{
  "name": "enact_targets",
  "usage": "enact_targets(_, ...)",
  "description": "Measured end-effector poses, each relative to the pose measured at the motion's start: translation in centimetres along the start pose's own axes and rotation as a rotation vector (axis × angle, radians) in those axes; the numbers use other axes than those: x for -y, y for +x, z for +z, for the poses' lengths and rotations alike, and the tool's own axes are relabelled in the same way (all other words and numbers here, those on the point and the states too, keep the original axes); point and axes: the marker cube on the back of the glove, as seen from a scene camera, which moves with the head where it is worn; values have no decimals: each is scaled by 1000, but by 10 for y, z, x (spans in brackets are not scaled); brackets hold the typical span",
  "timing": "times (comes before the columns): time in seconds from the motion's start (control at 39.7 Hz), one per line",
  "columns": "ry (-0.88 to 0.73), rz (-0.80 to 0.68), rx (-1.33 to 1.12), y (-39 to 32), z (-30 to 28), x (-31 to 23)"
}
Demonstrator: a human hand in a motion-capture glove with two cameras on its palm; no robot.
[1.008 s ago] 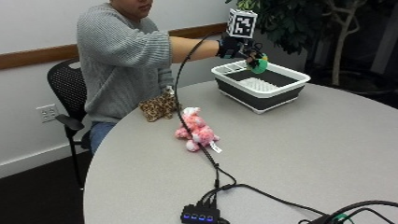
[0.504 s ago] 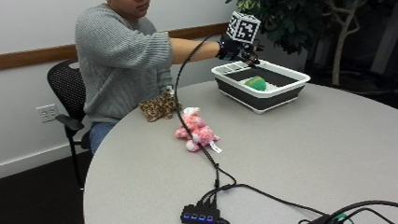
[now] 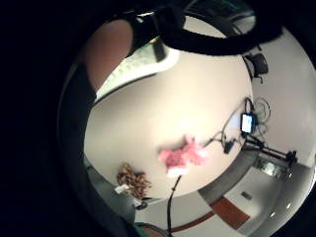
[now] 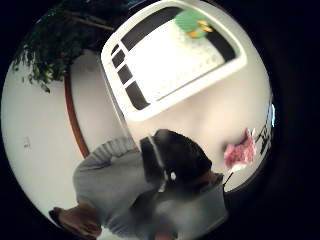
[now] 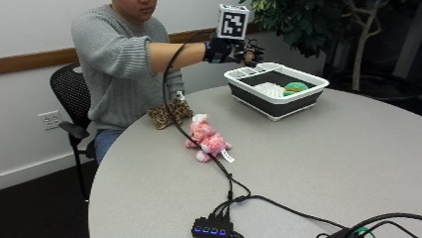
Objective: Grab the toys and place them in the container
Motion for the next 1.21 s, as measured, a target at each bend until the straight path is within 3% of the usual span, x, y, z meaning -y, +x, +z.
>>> enact_targets(0.18,99,245,59,121,-8,-102)
enact_targets(0.3,90,404,116,170,13,-135)
enact_targets(0.43,34,416,154,181,62,-136)
enact_targets(0.58,-130,422,113,176,166,-122)
enact_targets(0.66,-104,433,43,169,204,-117)
enact_targets(1.01,-116,410,-101,163,208,-115)
enact_targets(1.21,-17,327,-135,161,206,-105)
